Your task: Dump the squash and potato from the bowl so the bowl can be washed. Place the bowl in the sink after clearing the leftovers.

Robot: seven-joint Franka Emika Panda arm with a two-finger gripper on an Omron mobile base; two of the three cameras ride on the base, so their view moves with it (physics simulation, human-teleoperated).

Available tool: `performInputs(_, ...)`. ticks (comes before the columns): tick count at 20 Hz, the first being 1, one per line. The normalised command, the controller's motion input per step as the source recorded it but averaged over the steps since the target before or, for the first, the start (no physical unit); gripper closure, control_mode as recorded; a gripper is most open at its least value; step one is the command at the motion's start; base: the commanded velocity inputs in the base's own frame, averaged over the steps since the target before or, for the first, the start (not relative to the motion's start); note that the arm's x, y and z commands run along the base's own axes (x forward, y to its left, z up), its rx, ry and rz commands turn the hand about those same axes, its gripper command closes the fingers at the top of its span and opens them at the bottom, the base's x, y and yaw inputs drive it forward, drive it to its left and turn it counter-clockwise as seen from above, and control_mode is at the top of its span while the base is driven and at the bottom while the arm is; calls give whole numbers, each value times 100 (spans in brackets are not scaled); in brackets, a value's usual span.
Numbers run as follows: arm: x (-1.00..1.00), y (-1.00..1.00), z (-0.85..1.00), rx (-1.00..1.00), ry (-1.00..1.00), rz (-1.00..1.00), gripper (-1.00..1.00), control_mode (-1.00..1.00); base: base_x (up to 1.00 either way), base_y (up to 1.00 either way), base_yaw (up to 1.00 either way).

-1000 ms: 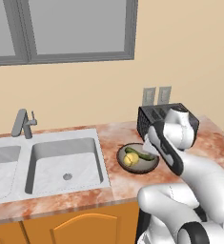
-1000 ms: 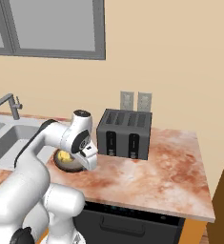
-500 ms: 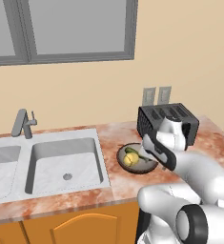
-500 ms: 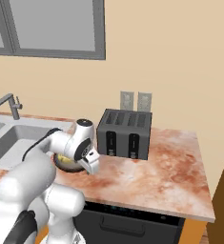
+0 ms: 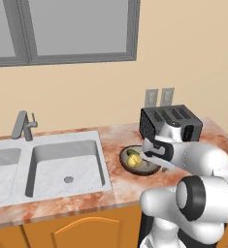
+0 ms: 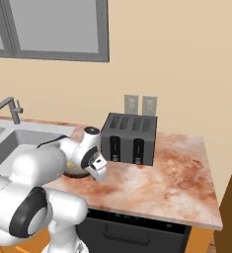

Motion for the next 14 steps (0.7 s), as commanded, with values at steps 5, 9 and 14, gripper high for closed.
performInputs(5,0,0,0,0,0,0,100,-100,0,0,0)
performInputs(9,-3,0,0,0,0,0,100,-100,0,0,0)
performInputs(14,-24,9,14,3,-5,0,100,-100,0,0,0)
